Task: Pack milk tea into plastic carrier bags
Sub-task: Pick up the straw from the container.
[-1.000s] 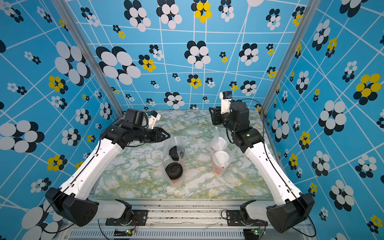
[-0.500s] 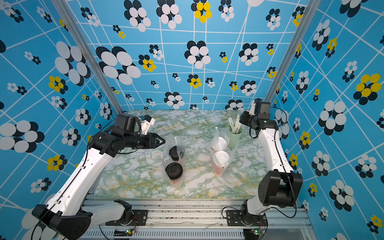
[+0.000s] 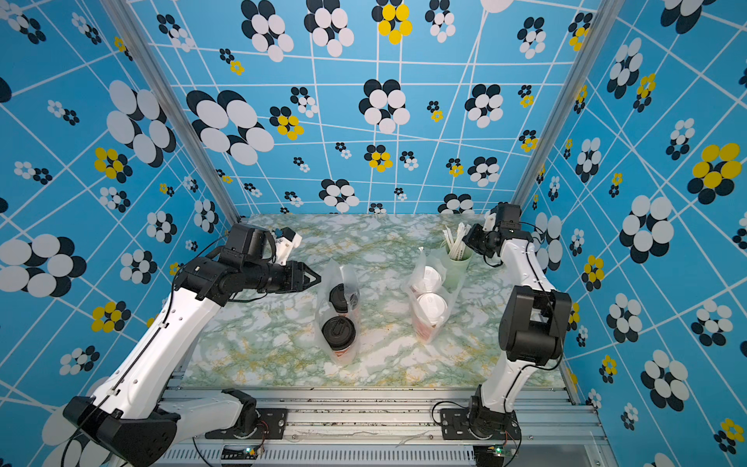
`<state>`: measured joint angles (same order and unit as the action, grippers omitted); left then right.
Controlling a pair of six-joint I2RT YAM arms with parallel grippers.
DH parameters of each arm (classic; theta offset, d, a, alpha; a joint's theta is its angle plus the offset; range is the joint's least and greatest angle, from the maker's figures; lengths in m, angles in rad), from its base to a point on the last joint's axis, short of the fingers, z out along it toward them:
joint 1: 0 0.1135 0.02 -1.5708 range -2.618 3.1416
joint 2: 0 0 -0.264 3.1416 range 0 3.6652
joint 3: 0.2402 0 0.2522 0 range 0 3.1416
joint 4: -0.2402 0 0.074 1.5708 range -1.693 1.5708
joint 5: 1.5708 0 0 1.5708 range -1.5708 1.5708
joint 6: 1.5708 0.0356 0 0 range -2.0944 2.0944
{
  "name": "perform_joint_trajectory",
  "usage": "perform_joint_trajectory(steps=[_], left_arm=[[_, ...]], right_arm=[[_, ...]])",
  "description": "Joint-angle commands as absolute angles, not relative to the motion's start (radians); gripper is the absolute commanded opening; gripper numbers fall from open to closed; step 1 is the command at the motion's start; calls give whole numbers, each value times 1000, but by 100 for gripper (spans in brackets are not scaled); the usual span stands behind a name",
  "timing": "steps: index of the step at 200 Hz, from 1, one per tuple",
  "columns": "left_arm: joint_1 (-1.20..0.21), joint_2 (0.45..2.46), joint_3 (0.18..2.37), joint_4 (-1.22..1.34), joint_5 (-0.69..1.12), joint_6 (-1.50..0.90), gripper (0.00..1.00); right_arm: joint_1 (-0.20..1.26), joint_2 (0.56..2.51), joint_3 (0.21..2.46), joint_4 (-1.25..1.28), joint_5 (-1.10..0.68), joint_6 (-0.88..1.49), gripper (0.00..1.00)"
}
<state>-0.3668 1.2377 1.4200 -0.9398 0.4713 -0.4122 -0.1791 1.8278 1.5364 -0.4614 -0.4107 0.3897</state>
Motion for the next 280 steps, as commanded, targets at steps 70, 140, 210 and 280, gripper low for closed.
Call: perform_joint_trajectory(steps=[70, 140, 210, 280], left_arm=[[-368, 1237, 1414, -936, 474, -440, 46], [-369, 1233, 1401, -920, 484, -448, 46], [-368, 1220, 1398, -925, 473, -450, 46], [-368, 1217, 1394, -922, 473, -452, 46]], right_arm=[[-175, 1713, 1524, -484, -350, 350, 0], [-152, 1761, 1549, -512, -394, 350, 24], [-152, 1831, 1638, -521, -339, 347, 11], [-152, 1877, 1700, -558, -340, 321, 8]])
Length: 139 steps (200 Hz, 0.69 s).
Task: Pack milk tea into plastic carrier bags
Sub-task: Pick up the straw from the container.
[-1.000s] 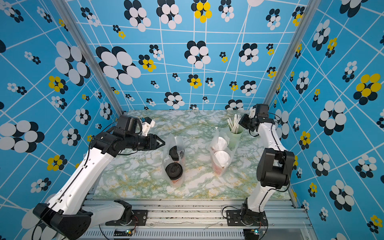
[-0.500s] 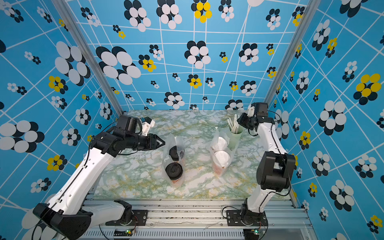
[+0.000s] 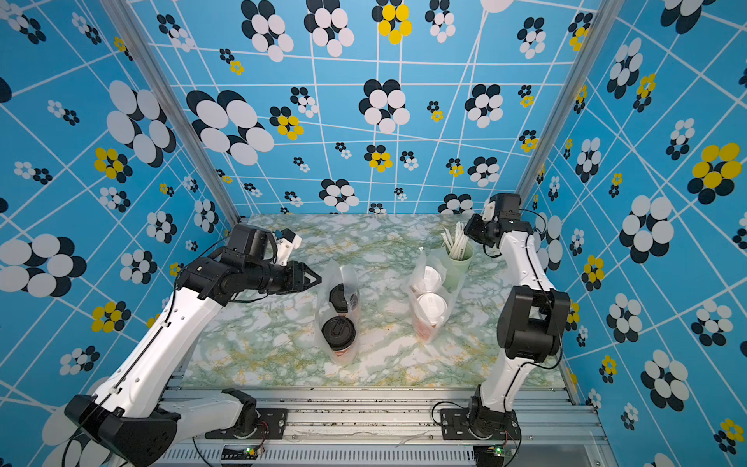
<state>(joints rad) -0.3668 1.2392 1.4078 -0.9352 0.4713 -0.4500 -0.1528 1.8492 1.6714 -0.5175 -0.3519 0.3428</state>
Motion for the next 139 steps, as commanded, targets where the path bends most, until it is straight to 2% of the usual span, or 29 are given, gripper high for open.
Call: perform_joint_trajectory(steps=[1, 25, 139], left_arm=[[-368, 1217, 1394, -921, 473, -452, 46], [-368, 1216, 1394, -922, 472, -451, 46], [-368, 1179, 1405, -940, 463, -454, 46]], right_arm=[[-152, 1876, 1700, -558, -339, 321, 8], [-148, 1845, 1691, -569, -323, 312, 0], [-87, 1515, 1701, -671, -174, 278, 0]])
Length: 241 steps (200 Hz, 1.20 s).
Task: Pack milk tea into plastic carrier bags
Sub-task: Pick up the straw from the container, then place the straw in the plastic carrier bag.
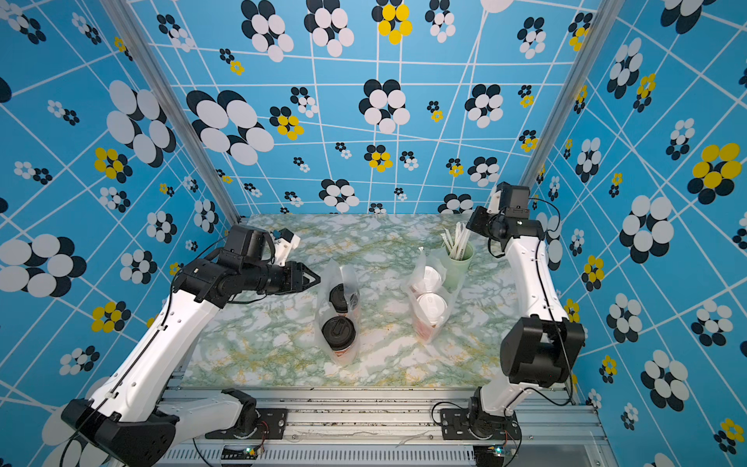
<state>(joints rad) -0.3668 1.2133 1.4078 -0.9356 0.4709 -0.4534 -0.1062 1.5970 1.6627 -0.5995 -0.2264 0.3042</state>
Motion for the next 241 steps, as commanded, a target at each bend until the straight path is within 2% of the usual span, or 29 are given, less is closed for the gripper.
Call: perform_joint_trajectory(steps=[1, 76, 107, 145, 185, 219, 241], left_arm=[[-368, 1179, 1406, -941, 463, -454, 46], [-390, 1109, 1402, -1022, 431, -457, 48], [-463, 1058, 1383, -1066, 366, -496, 52], [-615, 1001, 1351, -1125, 228, -596, 59], [-795, 946, 1255, -1097, 129, -742, 62], [-922, 956, 1188, -1006, 80, -812, 59], [-966, 990, 1184, -979, 62, -820, 49]], right_arm=[[-86, 1511, 1703, -674, -173, 277, 0], [107, 1315, 1979, -930, -132, 259, 0], [284, 1277, 2094, -1008, -146, 299, 0], [530, 1259, 2125, -1026, -149, 363, 0], [848, 1278, 2107, -1008, -44, 387, 0], [1026, 1294, 2049, -955, 21, 404, 0], [1073, 1298, 1986, -906, 35, 416, 0]])
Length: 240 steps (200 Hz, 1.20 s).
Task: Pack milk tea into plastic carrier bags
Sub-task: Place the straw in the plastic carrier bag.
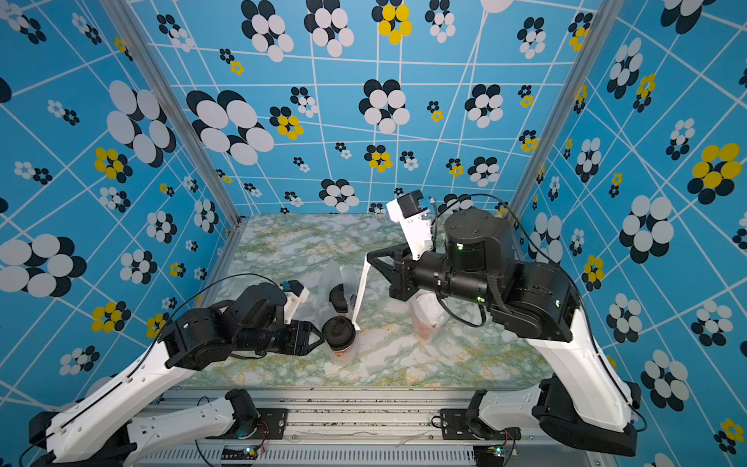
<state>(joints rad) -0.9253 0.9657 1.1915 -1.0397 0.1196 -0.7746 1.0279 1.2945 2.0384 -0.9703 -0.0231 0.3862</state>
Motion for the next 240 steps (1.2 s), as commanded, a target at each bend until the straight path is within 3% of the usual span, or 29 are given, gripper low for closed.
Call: perform_joint_trajectory(steps=[1, 39, 71, 94, 130, 240], left_arm=[[-967, 990, 1184, -980, 62, -821, 49], [-993, 990, 1196, -981, 38, -826, 35], [-992, 977, 1194, -975, 56, -823, 12], [-992, 975, 1177, -964, 71, -825, 4], [-992, 969, 1176, -967, 74, -827, 0], [-993, 953, 1177, -959, 78, -839, 0]], right_arm=[[1075, 1298, 1982, -904, 35, 416, 0], [1112, 1314, 1885, -824, 41, 420, 0], [1114, 1332, 1820, -769, 30, 415, 0], [1114, 1345, 1782, -749, 1, 422, 0], [1118, 1332, 1700, -702, -46, 463, 0], [1144, 1292, 1450, -612, -67, 502, 0]])
